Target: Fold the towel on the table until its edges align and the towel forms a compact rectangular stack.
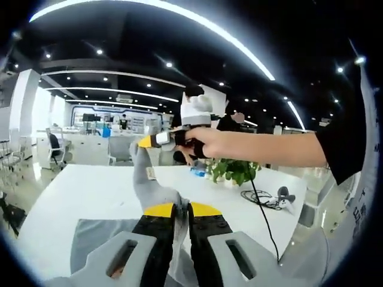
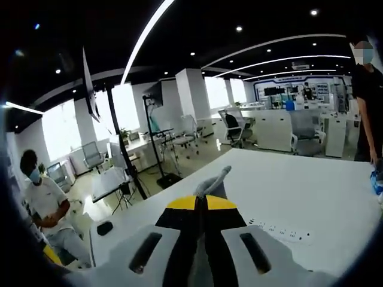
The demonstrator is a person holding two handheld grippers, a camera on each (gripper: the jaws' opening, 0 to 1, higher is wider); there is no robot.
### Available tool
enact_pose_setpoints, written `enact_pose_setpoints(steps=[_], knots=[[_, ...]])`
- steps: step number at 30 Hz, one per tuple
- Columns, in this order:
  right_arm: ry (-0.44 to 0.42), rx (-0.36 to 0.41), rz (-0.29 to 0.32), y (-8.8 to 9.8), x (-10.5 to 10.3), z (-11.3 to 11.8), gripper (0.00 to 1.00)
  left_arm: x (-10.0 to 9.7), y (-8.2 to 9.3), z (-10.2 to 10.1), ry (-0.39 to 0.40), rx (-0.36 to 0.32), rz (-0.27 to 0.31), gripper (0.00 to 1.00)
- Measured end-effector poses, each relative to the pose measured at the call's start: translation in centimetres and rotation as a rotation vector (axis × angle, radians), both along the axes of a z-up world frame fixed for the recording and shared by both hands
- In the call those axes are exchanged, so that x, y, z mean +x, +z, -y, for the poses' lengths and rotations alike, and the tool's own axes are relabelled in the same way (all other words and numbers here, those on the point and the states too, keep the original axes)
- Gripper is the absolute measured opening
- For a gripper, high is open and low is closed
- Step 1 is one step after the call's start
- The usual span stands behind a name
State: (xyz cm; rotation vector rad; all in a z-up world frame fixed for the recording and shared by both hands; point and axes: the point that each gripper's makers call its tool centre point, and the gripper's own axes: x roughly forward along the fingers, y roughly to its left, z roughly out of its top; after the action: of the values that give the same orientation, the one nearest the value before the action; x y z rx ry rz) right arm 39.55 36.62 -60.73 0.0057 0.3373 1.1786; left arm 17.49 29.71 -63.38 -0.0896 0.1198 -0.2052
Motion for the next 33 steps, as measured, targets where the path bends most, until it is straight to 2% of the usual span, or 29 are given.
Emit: enact_pose_setpoints(steps=[5,20,33], knots=[[0.016,-0.021,0.000,-0.8,-0.3,-0.8,0.00,-0.3,-1.2,-1.1,0.023,-0.012,-0.025,0.09],[0.059,-0.052,-0.030,-3.2,-1.6,-3.4,0.00,-1.6,-3.0,-3.2,0.090,-0.033,-0.064,0.09],[0.103,-0.078,-0.045,-5.3,-2.8,-6.2,0.00,-2.9,-3.8,-5.3,0.158,-0.063,-0.078,0.09]])
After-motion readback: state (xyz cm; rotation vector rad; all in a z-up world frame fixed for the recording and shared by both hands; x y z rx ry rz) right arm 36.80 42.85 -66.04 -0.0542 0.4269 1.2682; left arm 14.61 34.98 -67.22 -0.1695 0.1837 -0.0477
